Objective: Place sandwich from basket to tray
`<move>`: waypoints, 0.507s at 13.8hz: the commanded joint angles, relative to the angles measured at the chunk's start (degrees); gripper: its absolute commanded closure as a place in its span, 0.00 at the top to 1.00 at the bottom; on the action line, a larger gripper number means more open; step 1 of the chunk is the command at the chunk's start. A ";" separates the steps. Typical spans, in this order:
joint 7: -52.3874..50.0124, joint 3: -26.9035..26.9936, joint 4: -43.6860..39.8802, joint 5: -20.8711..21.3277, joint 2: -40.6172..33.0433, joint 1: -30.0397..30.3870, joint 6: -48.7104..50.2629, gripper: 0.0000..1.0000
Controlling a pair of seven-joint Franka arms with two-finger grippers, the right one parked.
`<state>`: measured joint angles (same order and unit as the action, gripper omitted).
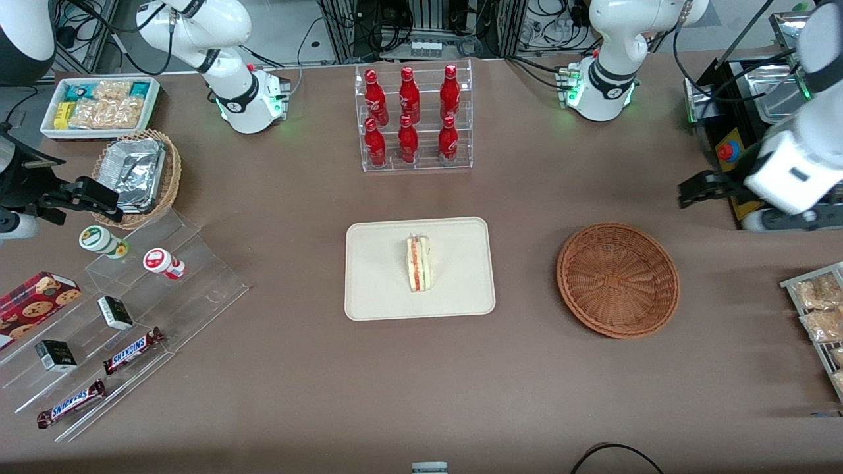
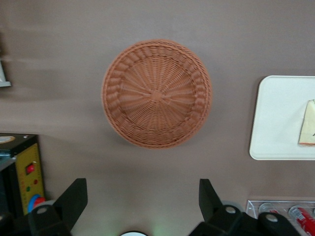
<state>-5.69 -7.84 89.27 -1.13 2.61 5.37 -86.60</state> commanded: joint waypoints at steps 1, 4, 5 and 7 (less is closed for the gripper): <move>2.70 -0.60 2.40 -0.10 -2.17 1.92 0.03 1.00; 2.87 -0.24 5.56 2.97 -3.31 1.83 -1.55 1.00; 2.88 -0.24 6.26 2.97 -4.01 1.92 -1.99 1.00; 4.01 -0.16 6.53 2.97 -5.06 1.83 -1.30 1.00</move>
<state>-3.52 -7.79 93.06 0.92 1.05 6.95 -87.35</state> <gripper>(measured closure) 0.000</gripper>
